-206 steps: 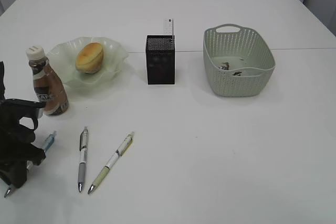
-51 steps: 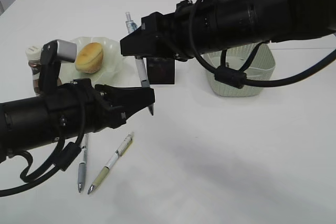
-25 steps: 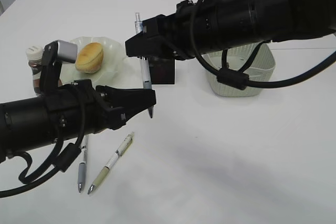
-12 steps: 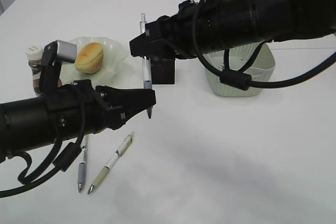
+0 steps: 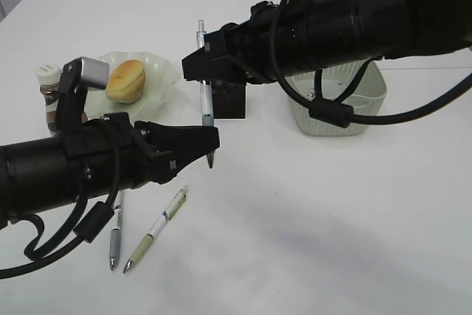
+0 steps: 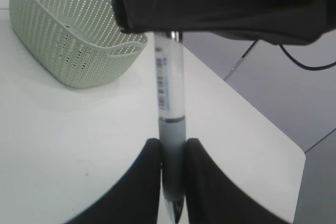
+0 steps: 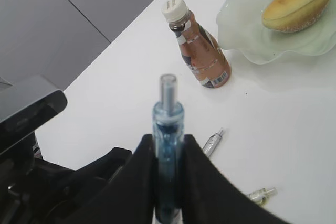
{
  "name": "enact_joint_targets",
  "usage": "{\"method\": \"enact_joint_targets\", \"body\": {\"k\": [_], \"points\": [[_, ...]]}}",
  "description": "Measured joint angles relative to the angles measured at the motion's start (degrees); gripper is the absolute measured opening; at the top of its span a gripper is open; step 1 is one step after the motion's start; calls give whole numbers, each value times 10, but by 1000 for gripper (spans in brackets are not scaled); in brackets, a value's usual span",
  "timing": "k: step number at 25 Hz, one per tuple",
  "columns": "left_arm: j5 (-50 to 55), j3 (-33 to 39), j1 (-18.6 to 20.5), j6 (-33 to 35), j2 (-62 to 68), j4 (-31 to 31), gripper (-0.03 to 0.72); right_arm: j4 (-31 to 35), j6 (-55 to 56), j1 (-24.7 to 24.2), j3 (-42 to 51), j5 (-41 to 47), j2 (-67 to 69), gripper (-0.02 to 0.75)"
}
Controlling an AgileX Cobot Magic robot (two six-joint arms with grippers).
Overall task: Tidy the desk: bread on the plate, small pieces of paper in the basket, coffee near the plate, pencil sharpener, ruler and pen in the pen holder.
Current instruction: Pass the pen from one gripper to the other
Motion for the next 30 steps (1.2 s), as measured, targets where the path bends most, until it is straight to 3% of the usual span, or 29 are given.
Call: {"method": "enact_joint_targets", "body": {"k": [11,20,30], "points": [[-1,0,0,6,0,3,199,5,10,0,0,15,1,107],[9,0,0,-11,0,-33,474,-2,12,0,0,22,1,106],[9,0,0,-32,0,6,498,-8,-24,0,0,-47,1,106]]}}
